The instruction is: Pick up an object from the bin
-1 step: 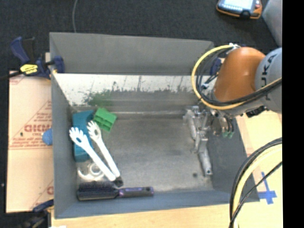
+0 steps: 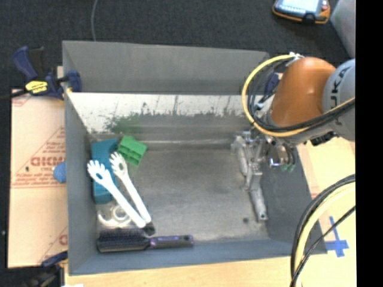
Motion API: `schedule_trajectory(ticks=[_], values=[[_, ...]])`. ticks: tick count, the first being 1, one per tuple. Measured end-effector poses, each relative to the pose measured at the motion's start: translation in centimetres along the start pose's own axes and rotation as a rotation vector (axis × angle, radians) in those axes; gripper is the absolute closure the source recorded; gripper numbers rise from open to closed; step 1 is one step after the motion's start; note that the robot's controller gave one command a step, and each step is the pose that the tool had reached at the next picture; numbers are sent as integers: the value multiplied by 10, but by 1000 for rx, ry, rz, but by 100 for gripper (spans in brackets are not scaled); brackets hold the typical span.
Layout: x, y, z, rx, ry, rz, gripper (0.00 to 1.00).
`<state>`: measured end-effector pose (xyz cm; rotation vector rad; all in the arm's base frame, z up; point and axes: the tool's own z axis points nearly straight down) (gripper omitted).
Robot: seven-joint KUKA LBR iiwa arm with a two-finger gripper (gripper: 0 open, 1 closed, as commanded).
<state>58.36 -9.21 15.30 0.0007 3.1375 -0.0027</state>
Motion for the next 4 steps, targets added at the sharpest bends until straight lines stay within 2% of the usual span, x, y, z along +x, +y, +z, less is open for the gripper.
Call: schedule_trajectory(ticks=[1,2,3,4], values=[[-31,-59,70,1,-3,-634,0],[-18,-43,4,1,-4,-720,0],[-23,-49,51,-17,-15,-1266,0],[-23,-55,76,-8,-35,-1219,0]])
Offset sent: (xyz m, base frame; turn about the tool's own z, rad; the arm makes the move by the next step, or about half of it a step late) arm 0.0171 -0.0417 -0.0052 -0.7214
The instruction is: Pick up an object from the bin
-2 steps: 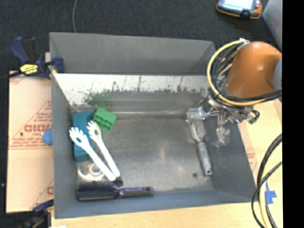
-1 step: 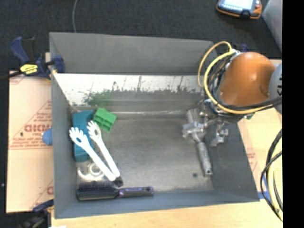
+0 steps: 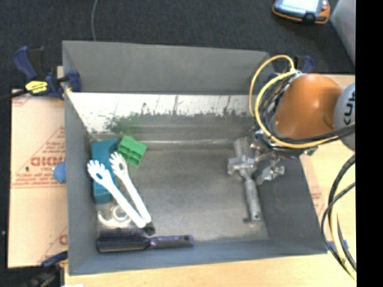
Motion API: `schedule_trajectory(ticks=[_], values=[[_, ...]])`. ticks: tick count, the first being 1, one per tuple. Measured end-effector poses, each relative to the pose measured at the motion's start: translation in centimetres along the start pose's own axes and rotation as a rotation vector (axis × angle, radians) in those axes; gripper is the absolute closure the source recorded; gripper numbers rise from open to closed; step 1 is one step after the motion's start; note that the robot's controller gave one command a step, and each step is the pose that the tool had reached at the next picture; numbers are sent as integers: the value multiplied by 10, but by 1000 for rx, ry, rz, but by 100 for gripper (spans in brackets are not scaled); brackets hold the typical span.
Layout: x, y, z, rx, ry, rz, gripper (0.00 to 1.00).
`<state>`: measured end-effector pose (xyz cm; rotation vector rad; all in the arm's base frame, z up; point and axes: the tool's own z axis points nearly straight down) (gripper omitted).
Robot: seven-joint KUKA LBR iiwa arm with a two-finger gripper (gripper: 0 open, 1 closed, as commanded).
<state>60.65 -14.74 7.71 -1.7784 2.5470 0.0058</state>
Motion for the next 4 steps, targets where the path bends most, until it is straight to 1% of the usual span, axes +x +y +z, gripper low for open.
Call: schedule_trajectory(ticks=[1,2,3,4], values=[[-9,-15,1,-32,-11,-680,100],[-9,-15,1,-32,-12,-678,100],[-11,-14,-27,-30,-13,-683,100],[-8,-18,-70,-22,-6,-676,100]])
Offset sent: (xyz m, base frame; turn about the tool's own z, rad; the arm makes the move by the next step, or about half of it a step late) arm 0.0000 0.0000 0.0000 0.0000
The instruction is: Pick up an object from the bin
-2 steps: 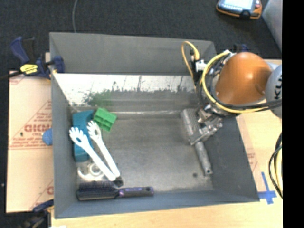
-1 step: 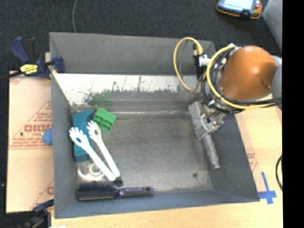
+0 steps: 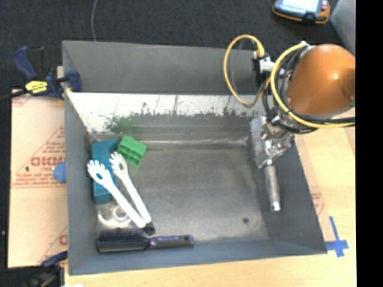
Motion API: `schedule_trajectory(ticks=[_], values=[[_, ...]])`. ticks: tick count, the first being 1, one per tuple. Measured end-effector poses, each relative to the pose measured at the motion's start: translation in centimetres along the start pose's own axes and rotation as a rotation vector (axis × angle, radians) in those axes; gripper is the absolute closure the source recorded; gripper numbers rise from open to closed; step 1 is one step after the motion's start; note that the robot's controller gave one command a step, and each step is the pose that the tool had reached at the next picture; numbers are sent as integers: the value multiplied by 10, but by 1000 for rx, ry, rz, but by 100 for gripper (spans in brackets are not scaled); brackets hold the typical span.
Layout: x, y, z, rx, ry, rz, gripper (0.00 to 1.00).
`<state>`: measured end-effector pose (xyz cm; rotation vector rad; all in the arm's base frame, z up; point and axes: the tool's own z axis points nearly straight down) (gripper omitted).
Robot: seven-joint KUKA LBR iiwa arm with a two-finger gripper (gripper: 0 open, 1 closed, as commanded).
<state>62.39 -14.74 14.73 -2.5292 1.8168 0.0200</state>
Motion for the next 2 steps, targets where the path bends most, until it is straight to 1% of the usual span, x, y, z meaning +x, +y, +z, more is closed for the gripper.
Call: schedule_trajectory(ticks=[1,2], values=[[0,0,-25,-1,0,1,100],[0,-1,-36,2,0,7,100]])
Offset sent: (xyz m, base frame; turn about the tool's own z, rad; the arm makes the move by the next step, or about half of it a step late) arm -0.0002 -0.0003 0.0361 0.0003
